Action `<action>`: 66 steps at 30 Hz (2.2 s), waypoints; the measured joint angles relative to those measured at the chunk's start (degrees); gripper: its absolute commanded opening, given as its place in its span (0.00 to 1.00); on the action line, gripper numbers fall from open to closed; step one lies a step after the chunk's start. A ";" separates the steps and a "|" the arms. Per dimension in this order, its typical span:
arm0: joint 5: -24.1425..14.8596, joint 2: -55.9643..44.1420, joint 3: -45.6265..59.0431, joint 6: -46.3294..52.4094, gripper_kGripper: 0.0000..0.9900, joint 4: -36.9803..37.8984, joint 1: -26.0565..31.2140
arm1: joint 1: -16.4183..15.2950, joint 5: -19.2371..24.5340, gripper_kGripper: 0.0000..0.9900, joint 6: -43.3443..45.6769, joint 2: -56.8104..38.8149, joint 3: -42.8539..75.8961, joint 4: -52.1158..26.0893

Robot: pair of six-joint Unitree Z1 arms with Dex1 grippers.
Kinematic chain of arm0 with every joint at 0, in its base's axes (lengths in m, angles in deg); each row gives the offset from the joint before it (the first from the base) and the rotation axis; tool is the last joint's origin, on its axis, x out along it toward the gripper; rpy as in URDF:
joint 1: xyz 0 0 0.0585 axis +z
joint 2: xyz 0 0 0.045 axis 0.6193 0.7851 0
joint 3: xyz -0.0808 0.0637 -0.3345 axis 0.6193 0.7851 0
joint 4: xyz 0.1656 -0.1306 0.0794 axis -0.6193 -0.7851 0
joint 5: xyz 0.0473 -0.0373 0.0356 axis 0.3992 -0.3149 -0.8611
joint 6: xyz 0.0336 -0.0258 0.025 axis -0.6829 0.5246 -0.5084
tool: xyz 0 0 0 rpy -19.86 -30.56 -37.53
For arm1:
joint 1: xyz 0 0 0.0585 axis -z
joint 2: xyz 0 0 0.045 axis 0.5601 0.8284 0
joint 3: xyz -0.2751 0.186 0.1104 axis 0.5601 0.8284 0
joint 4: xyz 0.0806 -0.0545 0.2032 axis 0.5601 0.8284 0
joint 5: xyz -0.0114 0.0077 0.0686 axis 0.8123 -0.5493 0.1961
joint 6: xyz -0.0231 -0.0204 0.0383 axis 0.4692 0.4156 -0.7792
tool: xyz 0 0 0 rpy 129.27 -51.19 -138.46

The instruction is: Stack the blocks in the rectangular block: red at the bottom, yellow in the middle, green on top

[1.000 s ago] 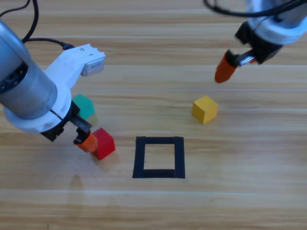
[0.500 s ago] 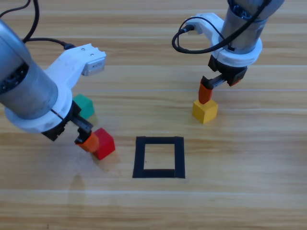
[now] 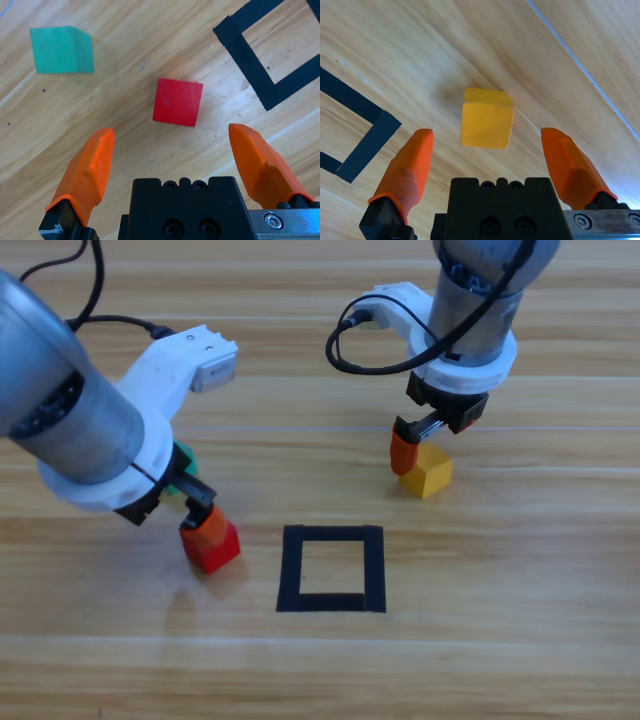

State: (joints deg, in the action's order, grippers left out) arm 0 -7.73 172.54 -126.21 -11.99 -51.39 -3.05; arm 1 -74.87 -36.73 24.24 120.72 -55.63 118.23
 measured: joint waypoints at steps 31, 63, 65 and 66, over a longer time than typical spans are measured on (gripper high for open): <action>0.45 6.64 6.01 0.00 0.95 11.46 -0.04 | -0.14 -2.07 0.00 -2.09 4.43 0.74 3.87; 0.35 15.44 -12.49 0.28 0.95 -6.02 -0.11 | -3.79 -2.67 0.00 -31.41 -18.16 15.70 3.87; 0.33 16.87 -13.10 0.28 0.95 -6.96 -0.11 | -3.81 -2.74 0.00 -31.41 -18.16 15.82 3.87; 0.33 17.16 -13.13 0.28 0.96 -7.03 -0.11 | -3.81 -2.76 0.00 -31.41 -18.16 15.88 3.87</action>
State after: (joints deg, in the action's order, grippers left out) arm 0 -7.40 189.70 -139.34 -11.70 -58.42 -3.16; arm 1 -78.68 -39.49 -7.16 102.56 -39.75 122.10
